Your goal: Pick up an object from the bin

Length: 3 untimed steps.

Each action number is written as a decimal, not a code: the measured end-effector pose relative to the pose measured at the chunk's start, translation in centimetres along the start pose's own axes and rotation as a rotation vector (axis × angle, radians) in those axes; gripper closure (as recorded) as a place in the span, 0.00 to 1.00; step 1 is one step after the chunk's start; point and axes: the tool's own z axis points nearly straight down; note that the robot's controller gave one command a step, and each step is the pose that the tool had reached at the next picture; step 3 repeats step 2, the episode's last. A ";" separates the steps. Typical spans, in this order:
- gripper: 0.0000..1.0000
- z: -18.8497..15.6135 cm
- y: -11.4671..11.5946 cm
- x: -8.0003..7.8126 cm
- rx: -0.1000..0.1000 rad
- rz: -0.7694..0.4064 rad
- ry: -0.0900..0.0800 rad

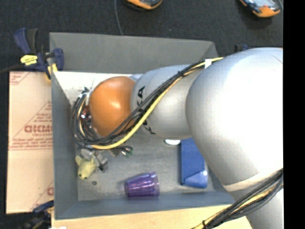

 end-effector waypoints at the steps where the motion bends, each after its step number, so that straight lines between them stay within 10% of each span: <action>1: 1.00 -6.2 -0.1 -0.2 -0.001 -0.033 0.004; 2: 1.00 -14.1 -0.3 -0.5 0.001 -0.036 -0.002; 3: 1.00 -14.1 -0.3 -0.5 0.001 -0.036 -0.002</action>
Offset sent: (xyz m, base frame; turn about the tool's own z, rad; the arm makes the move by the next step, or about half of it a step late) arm 0.0006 -0.0034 0.0660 0.0057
